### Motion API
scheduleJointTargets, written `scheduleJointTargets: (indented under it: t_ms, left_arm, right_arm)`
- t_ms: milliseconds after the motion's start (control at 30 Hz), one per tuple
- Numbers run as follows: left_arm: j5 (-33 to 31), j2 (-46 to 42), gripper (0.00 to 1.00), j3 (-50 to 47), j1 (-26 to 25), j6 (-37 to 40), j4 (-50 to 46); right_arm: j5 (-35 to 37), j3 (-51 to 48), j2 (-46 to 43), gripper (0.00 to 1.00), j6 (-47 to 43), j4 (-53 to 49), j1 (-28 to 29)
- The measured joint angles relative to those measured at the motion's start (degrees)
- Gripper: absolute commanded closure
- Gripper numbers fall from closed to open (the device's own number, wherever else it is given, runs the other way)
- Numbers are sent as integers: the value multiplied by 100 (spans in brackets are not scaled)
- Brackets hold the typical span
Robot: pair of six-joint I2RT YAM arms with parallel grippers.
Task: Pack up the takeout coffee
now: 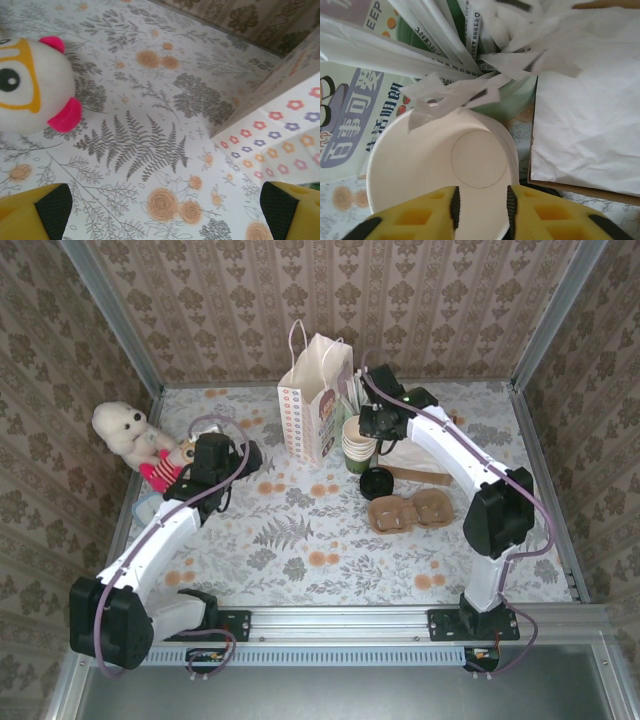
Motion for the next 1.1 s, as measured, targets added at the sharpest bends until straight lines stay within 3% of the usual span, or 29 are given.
scheduleJointTargets:
  t_ms: [367,800,1100]
  left_arm:
    - [549,-149,0,-168,0,282,267]
    - [573,-48,0,-177,2,350,400]
    - [621,31,0,-177,2,404,420]
  right_arm:
    - [566,254,118,65,-66,-472,72]
    - [627,400,352,71,-133,-472,83]
    - [627,634,481,81,-212,-538,83]
